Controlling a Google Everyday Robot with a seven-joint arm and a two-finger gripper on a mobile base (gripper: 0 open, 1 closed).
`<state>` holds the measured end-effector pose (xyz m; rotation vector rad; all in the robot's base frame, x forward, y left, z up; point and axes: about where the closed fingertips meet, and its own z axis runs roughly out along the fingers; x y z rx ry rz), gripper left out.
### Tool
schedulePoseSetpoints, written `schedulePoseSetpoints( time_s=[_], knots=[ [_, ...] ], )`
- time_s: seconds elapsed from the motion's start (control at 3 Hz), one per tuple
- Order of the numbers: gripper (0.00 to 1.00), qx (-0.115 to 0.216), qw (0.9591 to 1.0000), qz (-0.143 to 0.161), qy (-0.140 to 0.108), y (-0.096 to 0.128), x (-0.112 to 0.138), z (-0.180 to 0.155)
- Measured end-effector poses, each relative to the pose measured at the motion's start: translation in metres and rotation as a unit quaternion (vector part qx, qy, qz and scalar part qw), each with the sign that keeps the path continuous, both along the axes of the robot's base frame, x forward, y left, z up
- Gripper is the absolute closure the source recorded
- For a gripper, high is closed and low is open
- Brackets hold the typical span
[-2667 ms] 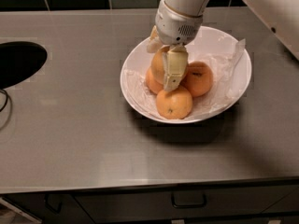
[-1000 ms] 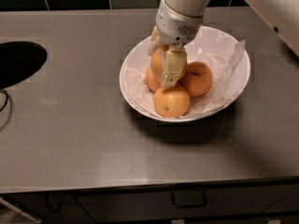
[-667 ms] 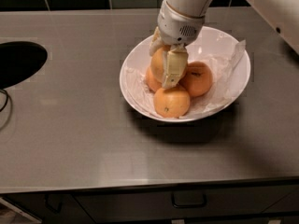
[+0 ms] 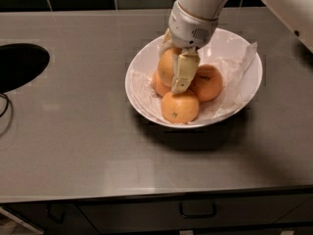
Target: Pick orange from white bowl
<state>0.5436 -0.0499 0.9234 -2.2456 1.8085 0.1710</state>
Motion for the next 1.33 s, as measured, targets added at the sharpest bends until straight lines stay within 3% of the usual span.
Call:
schedulePoseSetpoints(
  time_s=[0.33, 1.0, 1.33],
  knots=[
    [0.48, 0.001, 1.0, 0.001, 0.003, -0.0008, 0.0007, -0.0008],
    [0.94, 0.001, 1.0, 0.001, 0.003, -0.0008, 0.0007, -0.0008],
    [1.0, 0.001, 1.0, 0.001, 0.003, -0.0008, 0.0007, -0.0007]
  ],
)
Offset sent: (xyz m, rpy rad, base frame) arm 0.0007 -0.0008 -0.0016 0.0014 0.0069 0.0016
